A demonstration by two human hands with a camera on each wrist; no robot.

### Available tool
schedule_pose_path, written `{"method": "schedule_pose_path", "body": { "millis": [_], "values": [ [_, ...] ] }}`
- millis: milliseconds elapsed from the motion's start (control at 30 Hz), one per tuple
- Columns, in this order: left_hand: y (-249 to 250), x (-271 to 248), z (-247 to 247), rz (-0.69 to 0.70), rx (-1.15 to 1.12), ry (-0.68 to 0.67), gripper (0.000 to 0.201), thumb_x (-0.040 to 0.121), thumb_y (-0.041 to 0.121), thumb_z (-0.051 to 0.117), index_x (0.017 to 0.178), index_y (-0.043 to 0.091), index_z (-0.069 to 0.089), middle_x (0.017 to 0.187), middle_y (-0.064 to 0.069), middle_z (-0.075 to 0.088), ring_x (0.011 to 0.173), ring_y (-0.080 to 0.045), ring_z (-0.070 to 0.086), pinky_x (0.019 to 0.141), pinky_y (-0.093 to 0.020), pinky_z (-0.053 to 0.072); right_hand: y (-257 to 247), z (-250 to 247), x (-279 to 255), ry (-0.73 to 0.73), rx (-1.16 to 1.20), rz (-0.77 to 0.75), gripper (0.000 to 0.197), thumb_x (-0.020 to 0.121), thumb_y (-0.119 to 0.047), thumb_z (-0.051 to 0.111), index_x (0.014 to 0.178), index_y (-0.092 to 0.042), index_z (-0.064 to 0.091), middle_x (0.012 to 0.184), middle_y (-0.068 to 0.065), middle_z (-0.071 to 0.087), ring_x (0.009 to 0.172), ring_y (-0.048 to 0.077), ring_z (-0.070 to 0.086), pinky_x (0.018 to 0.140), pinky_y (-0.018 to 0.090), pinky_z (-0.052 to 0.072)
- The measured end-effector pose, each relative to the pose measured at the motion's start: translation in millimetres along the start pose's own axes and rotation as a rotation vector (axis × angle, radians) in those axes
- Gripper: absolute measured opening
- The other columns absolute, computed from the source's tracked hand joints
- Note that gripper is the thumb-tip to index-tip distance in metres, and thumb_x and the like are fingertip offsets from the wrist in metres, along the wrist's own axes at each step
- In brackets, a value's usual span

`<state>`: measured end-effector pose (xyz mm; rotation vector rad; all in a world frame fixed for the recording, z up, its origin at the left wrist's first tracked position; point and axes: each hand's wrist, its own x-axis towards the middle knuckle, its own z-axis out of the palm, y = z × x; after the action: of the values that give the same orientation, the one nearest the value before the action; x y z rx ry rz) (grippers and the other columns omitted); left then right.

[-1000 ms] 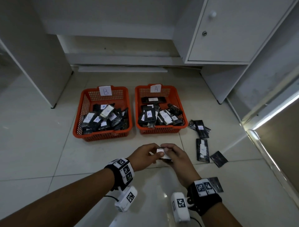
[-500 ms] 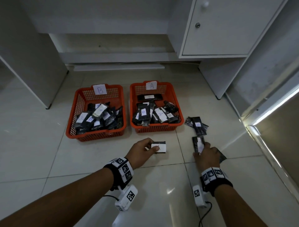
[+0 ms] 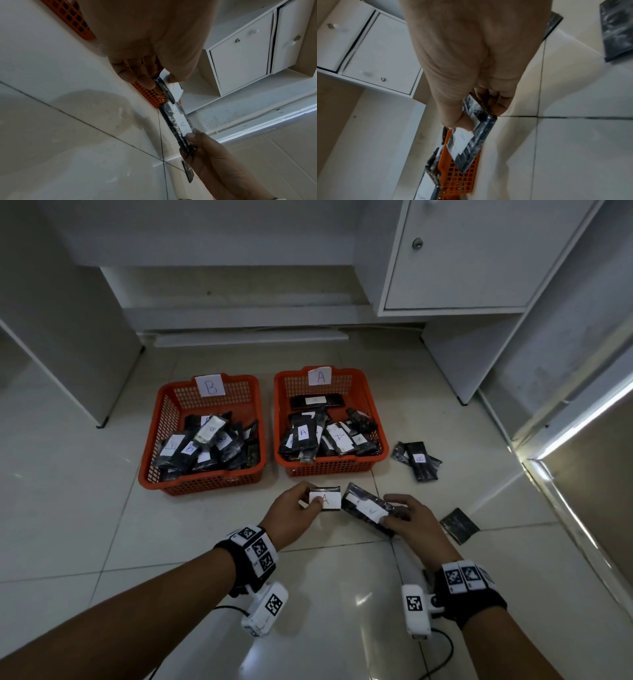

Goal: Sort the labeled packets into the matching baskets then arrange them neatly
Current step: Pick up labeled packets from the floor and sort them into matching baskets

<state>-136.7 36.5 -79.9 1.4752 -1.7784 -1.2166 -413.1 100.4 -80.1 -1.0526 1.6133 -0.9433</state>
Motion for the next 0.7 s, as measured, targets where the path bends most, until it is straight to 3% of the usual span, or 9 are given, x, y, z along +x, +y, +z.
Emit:
{"method": "schedule_pose_path", "body": {
  "millis": [100, 167, 233, 300, 400, 500, 567, 700],
  "values": [
    [1, 2, -7, 0.004, 0.014, 0.044, 0.013, 0.100, 0.033, 0.061, 0.112, 0.030, 0.064, 0.100, 0.011, 0.069, 0.072, -0.007, 0.065, 0.062, -0.017, 0.048, -15, 4, -1, 0.032, 0.049, -0.061, 0.032, 0.087, -0.004, 0.080, 0.114, -0.021, 0.075, 0.105, -0.005, 0.080, 0.100, 0.016, 0.075, 0.079, 0.023, 0.059],
    [5, 2, -12, 0.009, 0.011, 0.079, 0.008, 0.100, 0.031, 0.061, 0.107, 0.028, 0.064, 0.096, 0.012, 0.067, 0.071, -0.007, 0.064, 0.059, -0.013, 0.044, -25, 6, -4, 0.028, 0.085, -0.084, 0.031, 0.090, -0.003, 0.076, 0.115, -0.021, 0.074, 0.107, -0.005, 0.080, 0.103, 0.021, 0.075, 0.085, 0.033, 0.063],
    [9, 4, -19, 0.029, -0.005, 0.106, 0.006, 0.100, 0.031, 0.062, 0.103, 0.027, 0.065, 0.094, 0.012, 0.067, 0.071, -0.008, 0.064, 0.060, -0.020, 0.047, -34, 9, -5, 0.018, 0.154, -0.091, 0.036, 0.091, -0.001, 0.074, 0.120, -0.022, 0.071, 0.110, -0.001, 0.080, 0.103, 0.023, 0.075, 0.089, 0.041, 0.063],
    [15, 9, -29, 0.067, -0.003, 0.143, 0.006, 0.099, 0.030, 0.064, 0.102, 0.025, 0.065, 0.093, 0.008, 0.066, 0.074, -0.010, 0.064, 0.063, -0.028, 0.051, -45, 11, -4, 0.024, 0.224, -0.103, 0.042, 0.091, 0.001, 0.075, 0.125, -0.021, 0.065, 0.113, 0.004, 0.079, 0.105, 0.022, 0.076, 0.090, 0.042, 0.063],
    [27, 29, -46, 0.116, 0.068, 0.262, 0.015, 0.099, 0.034, 0.064, 0.108, 0.023, 0.066, 0.094, 0.003, 0.061, 0.079, -0.009, 0.059, 0.070, -0.026, 0.045, -61, 17, 10, 0.103, 0.255, -0.152, 0.042, 0.087, -0.001, 0.080, 0.120, -0.019, 0.061, 0.114, 0.003, 0.079, 0.106, 0.020, 0.075, 0.092, 0.043, 0.061],
    [45, 58, -61, 0.104, 0.048, 0.354, 0.022, 0.100, 0.038, 0.062, 0.116, 0.024, 0.066, 0.100, 0.005, 0.068, 0.087, -0.010, 0.066, 0.077, -0.032, 0.055, -85, 26, 34, 0.180, 0.182, -0.196, 0.039, 0.087, -0.008, 0.083, 0.112, -0.026, 0.058, 0.112, -0.003, 0.077, 0.097, 0.008, 0.075, 0.084, 0.031, 0.059],
    [52, 77, -63, 0.098, 0.081, 0.402, 0.024, 0.097, 0.041, 0.064, 0.117, 0.027, 0.063, 0.093, 0.008, 0.070, 0.085, -0.011, 0.068, 0.078, -0.035, 0.059, -98, 34, 58, 0.214, 0.105, -0.209, 0.037, 0.089, -0.015, 0.082, 0.110, -0.028, 0.055, 0.113, -0.002, 0.076, 0.094, 0.009, 0.076, 0.077, 0.025, 0.059],
    [49, 103, -61, 0.052, 0.308, 0.497, 0.026, 0.090, 0.049, 0.066, 0.108, 0.032, 0.059, 0.079, 0.012, 0.066, 0.083, -0.021, 0.068, 0.078, -0.036, 0.055, -104, 50, 107, 0.283, -0.190, -0.197, 0.031, 0.085, -0.029, 0.084, 0.101, -0.029, 0.056, 0.105, -0.002, 0.074, 0.089, 0.019, 0.073, 0.076, 0.037, 0.060]
  ]
}}
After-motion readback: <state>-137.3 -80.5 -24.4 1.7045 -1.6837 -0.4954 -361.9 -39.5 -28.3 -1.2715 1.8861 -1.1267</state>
